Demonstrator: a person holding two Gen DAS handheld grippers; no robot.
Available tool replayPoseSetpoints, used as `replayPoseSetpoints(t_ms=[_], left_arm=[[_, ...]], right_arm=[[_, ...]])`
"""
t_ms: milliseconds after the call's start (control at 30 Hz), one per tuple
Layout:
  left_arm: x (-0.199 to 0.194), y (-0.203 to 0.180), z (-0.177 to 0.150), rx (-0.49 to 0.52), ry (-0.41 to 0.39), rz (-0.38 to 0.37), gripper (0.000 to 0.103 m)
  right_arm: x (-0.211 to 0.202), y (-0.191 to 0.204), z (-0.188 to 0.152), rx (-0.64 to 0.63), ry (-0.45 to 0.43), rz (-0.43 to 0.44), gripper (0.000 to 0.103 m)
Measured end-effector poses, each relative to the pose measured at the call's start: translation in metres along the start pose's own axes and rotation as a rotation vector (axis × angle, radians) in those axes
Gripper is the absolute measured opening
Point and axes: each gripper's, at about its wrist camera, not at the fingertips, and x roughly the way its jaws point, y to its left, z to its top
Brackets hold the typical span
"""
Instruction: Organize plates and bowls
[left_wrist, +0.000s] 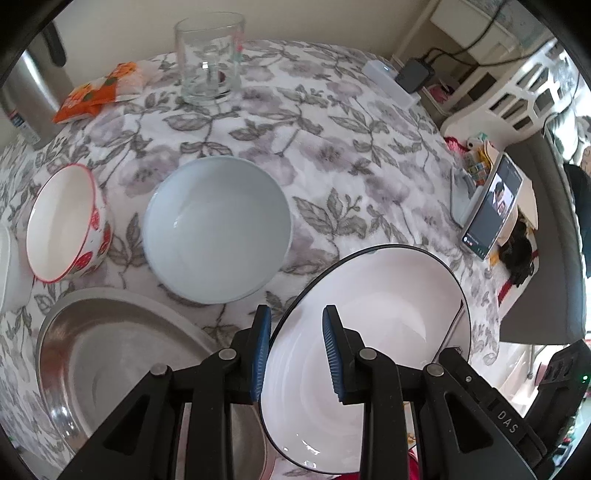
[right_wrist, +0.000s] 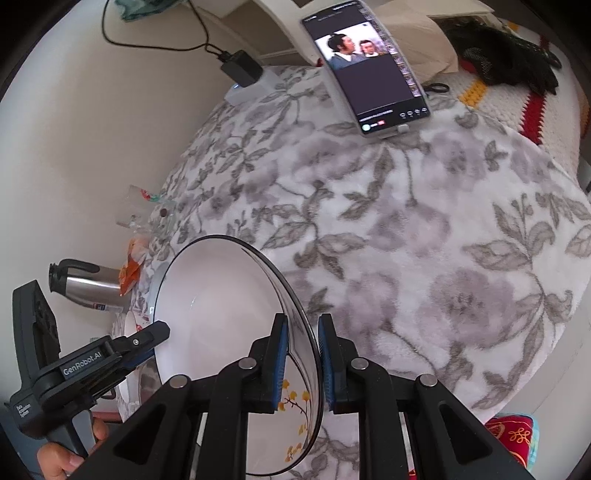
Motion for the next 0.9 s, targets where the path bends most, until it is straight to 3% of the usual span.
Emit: replayPoseSetpoints(t_ms=[400,900], left_arm=[[-0.027,0.024,-0.011,-0.041,-0.054,-0.012,0.030],[-0.049,0.094,-0.038,-0.181,-0.106,-0.053,0.030]], right_arm=[[0.002,0.025,-0.013,-0.071,0.018,0.006,0.018],[0.017,0.074,-0.043,-0.192,0.063,0.013,0.018]])
